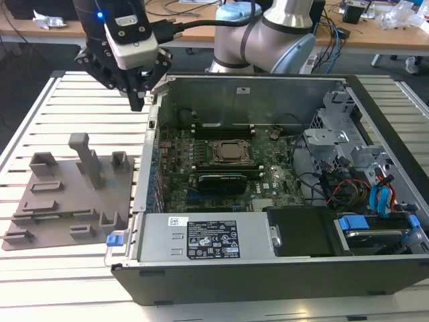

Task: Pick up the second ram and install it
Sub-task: 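Reach for the second ram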

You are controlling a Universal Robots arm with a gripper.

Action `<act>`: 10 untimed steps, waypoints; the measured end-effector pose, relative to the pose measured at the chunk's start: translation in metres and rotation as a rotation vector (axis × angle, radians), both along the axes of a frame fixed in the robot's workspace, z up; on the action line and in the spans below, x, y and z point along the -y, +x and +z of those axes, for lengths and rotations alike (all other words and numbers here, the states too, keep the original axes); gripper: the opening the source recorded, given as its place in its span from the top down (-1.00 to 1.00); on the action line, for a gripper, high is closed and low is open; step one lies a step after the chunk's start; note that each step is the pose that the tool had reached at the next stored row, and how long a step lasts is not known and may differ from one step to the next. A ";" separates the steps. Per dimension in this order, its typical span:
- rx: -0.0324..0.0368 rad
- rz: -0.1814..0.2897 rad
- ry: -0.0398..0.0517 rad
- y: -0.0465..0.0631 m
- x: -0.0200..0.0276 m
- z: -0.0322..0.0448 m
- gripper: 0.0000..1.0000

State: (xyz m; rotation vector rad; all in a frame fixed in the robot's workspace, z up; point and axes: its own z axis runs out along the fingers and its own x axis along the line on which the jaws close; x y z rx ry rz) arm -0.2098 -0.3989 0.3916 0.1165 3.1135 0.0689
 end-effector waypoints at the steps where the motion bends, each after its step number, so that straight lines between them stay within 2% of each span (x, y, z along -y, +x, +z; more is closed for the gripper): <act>1: 0.0000 0.000 0.0000 -0.003 0.0000 -0.0002 0.80; 4: 0.0000 0.000 -0.0001 -0.020 0.0002 -0.0010 0.80; 6: 0.0000 0.000 -0.0001 -0.026 0.0003 -0.0013 0.80; 7: 0.0000 0.000 0.0000 -0.034 0.0007 -0.0016 0.80; 8: -0.0001 0.000 -0.0001 -0.043 0.0025 -0.0019 0.80; 9: 0.0000 0.000 -0.0001 -0.049 0.0069 -0.0022 0.80; 10: 0.0000 0.000 0.0000 -0.056 0.0149 -0.0029 0.80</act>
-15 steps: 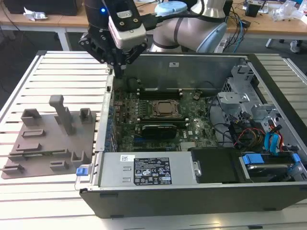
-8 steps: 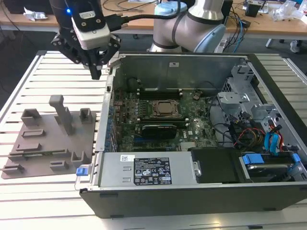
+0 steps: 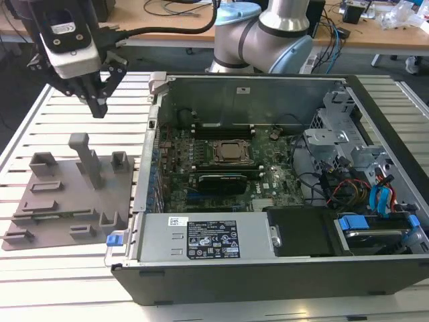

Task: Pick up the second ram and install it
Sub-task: 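Reach for the second ram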

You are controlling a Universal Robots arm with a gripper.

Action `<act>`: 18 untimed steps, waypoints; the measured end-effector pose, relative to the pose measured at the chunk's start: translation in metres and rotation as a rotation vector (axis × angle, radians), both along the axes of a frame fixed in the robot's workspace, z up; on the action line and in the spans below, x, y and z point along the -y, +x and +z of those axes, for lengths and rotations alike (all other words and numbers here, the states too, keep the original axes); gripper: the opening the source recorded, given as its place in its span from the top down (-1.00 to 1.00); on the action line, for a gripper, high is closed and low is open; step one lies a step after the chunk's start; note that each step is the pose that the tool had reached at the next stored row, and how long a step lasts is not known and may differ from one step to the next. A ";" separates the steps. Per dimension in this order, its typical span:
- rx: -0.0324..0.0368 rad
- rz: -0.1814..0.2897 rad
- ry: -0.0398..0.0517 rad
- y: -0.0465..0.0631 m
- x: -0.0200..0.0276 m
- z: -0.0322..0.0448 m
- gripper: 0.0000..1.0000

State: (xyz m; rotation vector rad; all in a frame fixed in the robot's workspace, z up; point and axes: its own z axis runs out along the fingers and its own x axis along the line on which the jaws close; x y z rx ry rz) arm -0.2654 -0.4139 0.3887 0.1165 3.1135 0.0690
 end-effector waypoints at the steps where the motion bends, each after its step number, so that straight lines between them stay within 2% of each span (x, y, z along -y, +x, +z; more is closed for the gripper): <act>1: -0.0001 0.000 -0.0001 -0.004 0.0039 -0.0003 0.80; 4: 0.0000 0.000 -0.0001 -0.025 0.0135 -0.0019 0.80; 7: 0.0000 0.000 -0.0001 -0.053 0.0195 -0.0036 0.80; 11: -0.0001 0.000 -0.0002 -0.080 0.0257 -0.0053 0.80; 13: 0.0000 0.000 -0.0001 -0.098 0.0303 -0.0069 0.80; 16: 0.0000 0.000 -0.0001 -0.112 0.0342 -0.0083 0.80; 18: 0.0000 0.000 -0.0001 -0.122 0.0352 -0.0102 0.80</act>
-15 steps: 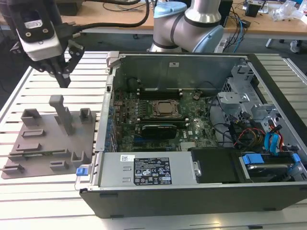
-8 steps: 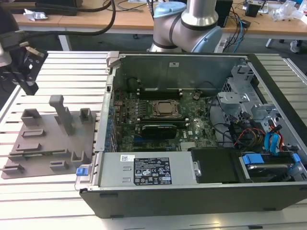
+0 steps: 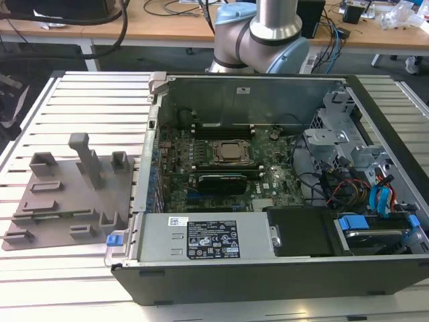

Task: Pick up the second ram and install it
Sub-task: 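Reach for the second ram, then pick up the second ram and move it above second insertion slot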

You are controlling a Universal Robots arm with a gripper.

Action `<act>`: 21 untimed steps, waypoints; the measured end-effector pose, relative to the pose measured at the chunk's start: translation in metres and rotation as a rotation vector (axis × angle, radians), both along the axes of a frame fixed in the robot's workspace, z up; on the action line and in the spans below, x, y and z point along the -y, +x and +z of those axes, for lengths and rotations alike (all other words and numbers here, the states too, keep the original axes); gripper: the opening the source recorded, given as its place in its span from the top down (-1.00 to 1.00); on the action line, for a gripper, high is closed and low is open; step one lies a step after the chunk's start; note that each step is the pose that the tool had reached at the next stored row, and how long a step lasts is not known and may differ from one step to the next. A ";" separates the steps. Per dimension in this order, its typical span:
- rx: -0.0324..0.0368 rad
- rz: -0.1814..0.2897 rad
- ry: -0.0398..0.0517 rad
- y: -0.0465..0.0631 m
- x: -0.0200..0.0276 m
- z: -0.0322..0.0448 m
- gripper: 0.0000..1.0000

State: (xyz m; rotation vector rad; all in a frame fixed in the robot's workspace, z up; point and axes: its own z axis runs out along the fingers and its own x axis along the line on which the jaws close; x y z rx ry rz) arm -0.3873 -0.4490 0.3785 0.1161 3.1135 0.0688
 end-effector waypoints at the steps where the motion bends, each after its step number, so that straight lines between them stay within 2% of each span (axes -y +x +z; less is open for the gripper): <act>1: -0.0001 0.000 -0.0001 -0.007 0.0001 -0.0015 0.80; 3: -0.0001 0.001 0.0000 -0.010 0.0025 -0.0076 0.80; 4: -0.0003 0.002 -0.0013 -0.005 0.0037 -0.0127 0.80; 7: -0.0022 0.006 -0.0065 0.019 0.0048 -0.0195 0.80; 9: -0.0043 0.014 -0.0242 0.031 0.0053 -0.0225 0.80; 10: -0.0046 0.017 -0.0295 0.031 0.0055 -0.0236 0.80; 11: -0.0048 0.018 -0.0307 0.032 0.0056 -0.0238 0.80; 20: -0.0048 0.021 -0.0308 0.032 0.0056 -0.0240 0.80; 21: -0.0041 0.071 -0.0309 0.032 0.0056 -0.0241 0.80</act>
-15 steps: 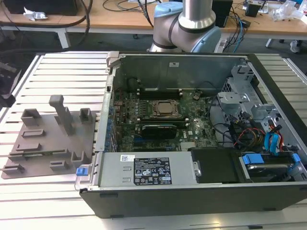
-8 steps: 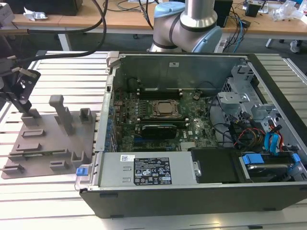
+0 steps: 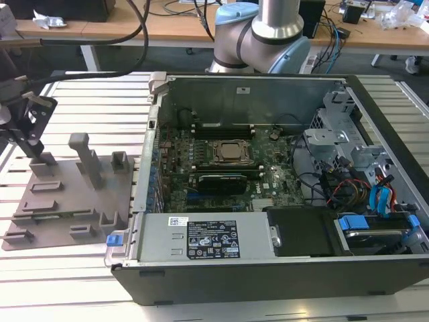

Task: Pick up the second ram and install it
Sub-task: 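Pick up the second ram and move it above second insertion slot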

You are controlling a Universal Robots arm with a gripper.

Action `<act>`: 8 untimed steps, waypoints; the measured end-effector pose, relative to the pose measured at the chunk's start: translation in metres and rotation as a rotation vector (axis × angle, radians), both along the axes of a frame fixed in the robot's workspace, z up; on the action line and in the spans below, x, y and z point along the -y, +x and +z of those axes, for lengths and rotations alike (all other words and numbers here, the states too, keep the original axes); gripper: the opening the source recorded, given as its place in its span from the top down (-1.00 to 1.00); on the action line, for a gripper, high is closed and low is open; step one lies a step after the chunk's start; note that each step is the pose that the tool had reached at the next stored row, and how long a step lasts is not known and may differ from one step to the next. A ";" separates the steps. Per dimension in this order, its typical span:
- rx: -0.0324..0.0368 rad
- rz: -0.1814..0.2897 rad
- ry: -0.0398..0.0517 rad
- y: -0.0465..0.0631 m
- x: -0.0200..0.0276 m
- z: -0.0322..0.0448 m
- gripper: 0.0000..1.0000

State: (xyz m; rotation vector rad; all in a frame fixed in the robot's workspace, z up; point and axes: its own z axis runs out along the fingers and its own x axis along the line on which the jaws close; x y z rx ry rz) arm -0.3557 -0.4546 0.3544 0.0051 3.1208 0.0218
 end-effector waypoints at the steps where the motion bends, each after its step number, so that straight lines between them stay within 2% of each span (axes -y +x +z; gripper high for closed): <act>1: 0.0000 0.056 0.0000 0.000 0.0000 0.0000 0.80; 4: 0.0001 0.149 0.0001 0.000 0.0000 0.0000 0.80; 6: 0.0000 0.246 0.0000 0.000 0.0000 0.0000 0.80; 8: 0.0000 0.319 0.0000 0.000 0.0000 0.0000 0.80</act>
